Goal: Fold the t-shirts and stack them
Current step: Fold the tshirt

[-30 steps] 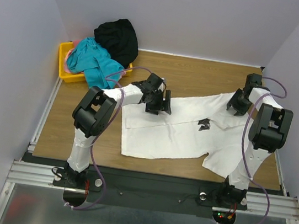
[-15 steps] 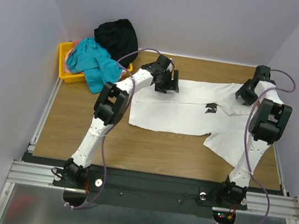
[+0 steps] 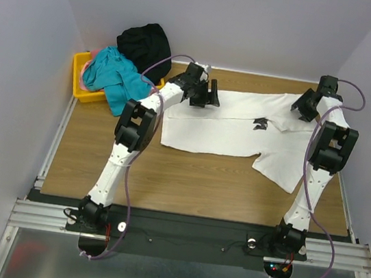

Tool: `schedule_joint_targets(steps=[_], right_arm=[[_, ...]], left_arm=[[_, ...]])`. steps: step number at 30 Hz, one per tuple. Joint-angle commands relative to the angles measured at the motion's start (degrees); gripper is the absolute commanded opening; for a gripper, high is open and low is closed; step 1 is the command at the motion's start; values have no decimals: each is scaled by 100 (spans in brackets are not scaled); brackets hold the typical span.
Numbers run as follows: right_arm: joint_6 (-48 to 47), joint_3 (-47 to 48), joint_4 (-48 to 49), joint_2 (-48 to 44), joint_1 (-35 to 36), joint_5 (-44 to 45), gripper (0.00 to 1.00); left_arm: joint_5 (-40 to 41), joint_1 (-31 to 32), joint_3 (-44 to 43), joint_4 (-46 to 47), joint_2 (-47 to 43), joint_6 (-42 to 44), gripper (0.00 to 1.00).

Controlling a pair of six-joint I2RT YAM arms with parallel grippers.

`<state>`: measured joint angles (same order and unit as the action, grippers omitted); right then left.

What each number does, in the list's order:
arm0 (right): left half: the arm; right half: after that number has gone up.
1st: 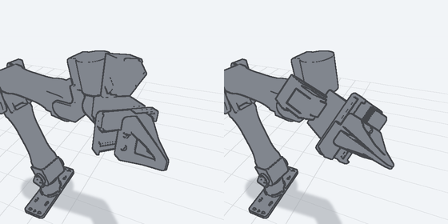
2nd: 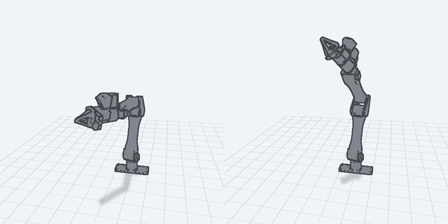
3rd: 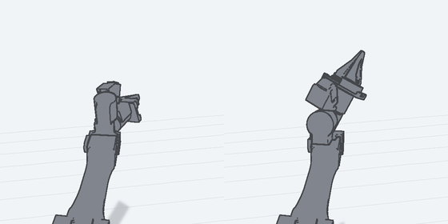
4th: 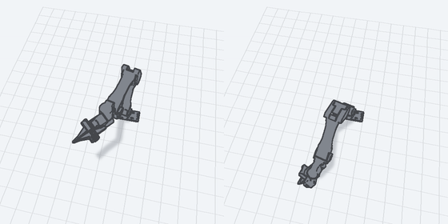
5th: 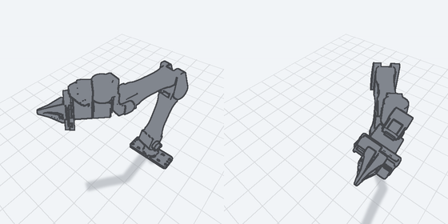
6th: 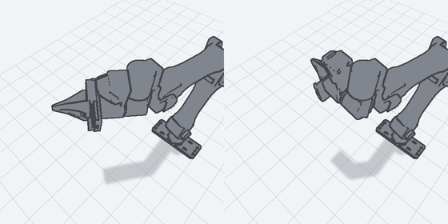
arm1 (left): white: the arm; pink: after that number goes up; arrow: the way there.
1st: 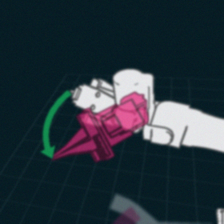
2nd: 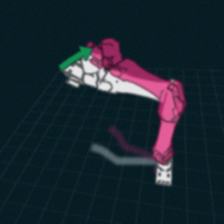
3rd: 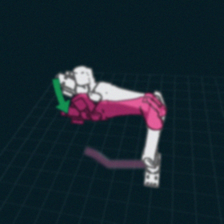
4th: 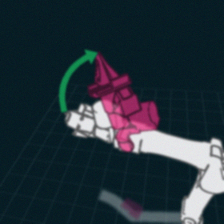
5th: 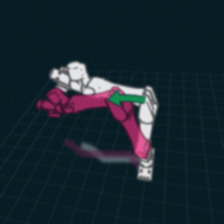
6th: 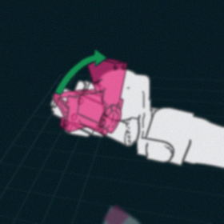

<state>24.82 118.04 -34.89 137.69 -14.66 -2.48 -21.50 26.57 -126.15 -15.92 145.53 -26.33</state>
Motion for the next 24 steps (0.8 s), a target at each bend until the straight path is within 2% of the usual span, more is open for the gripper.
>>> schedule_joint_targets(steps=[1, 3, 4, 6, 7, 11, 13, 16, 24], right_arm=[[-275, 53, 97, -232, -37, -279, 61], [-381, -104, 175, -696, -37, -279, 63], [-407, -210, 202, -865, -29, -288, 64], [-443, -612, 237, -1434, -29, -314, 64], [-469, -772, 246, -1664, -37, -349, 64], [-452, -1887, 325, -2798, -37, -367, 64], [-356, -2606, 352, -3438, -37, -376, 64], [-250, -3563, 378, -3994, -29, -376, 64], [75, -5510, 404, -5515, -29, -490, 64]], left_arm=[[312, -82, 921, -597, -594, 426, 84], [487, -64, 1511, -273, -1338, 470, 84], [558, -55, 2219, -141, -1639, 471, 85], [812, -55, 2978, 236, -2559, 366, 85], [944, -55, 3626, 274, -2852, 313, 85], [1638, -20, 5097, 274, -4362, 15, 84], [1947, -11, 5816, 161, -4761, -144, 84], [1974, 6, 6547, -34, -5175, -408, 84], [2106, 112, 7578, 63, -5746, -970, 82]])
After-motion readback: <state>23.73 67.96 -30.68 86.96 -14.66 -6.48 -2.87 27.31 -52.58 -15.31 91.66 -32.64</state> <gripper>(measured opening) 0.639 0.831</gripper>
